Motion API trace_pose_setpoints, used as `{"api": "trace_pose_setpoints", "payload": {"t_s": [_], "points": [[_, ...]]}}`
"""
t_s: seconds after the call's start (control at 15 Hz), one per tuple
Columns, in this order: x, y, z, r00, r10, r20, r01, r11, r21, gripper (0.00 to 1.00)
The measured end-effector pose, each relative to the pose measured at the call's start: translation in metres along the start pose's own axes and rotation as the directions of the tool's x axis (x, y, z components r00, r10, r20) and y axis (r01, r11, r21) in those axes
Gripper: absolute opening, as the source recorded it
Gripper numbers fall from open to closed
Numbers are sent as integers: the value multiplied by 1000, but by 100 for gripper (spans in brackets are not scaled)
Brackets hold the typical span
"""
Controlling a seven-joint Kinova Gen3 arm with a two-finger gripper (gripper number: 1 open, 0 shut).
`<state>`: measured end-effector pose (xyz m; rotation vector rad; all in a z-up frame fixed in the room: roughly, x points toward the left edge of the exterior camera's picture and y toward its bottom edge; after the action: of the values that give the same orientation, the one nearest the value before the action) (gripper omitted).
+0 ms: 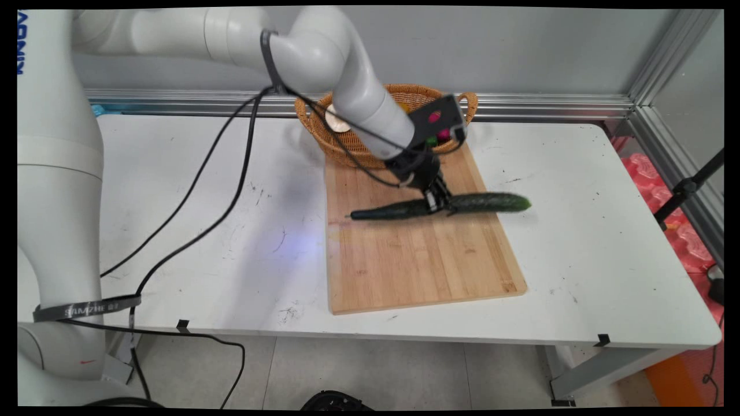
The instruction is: Place the picked object on the cutting board
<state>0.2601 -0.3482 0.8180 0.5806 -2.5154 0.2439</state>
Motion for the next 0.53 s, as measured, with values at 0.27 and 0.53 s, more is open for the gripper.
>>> {"api": "trace_pose_setpoints", "payload": {"t_s": [0.27,0.53], "points": [[21,-18,-24,999,32,-21,-32,999,25,0],[38,-56,-52,997,78,-27,-76,993,90,0]]}}
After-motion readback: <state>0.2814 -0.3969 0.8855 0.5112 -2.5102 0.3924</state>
